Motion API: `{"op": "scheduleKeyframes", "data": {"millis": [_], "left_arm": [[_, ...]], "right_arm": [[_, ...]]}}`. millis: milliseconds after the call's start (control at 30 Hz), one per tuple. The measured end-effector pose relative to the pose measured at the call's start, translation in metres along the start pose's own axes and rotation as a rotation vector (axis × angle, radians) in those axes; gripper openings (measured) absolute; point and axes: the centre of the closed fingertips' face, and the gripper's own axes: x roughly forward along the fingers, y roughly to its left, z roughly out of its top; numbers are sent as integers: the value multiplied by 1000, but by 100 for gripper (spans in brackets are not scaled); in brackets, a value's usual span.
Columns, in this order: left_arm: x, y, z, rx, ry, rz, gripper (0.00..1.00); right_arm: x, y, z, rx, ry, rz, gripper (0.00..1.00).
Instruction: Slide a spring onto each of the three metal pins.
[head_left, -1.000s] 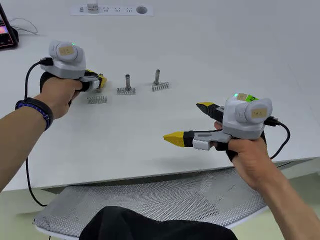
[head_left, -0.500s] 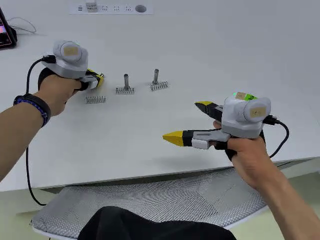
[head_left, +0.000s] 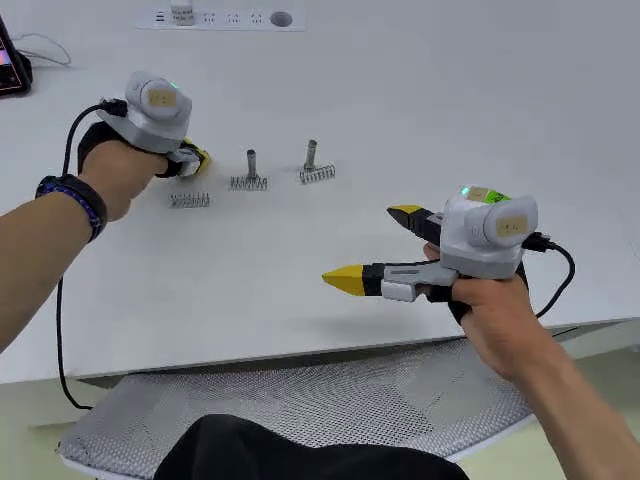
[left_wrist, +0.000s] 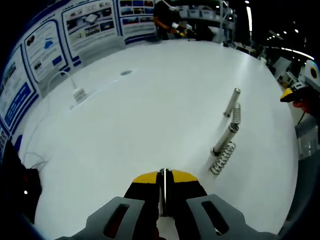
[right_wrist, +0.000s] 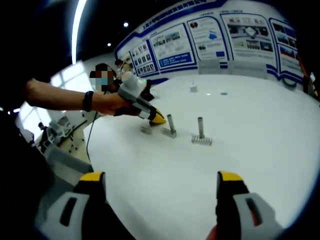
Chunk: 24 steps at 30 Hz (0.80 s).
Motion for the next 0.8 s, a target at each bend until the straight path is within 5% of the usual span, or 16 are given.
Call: {"op": "scheduleKeyframes", "data": {"millis": [367, 800], "left_arm": [[-21, 3, 1, -80, -64, -7, 7], [-41, 5, 1, -71, -91, 19, 7]], "right_arm": [[3, 2, 3, 1, -4, 0, 93], [5, 6, 1, -4, 2, 5, 93]]}}
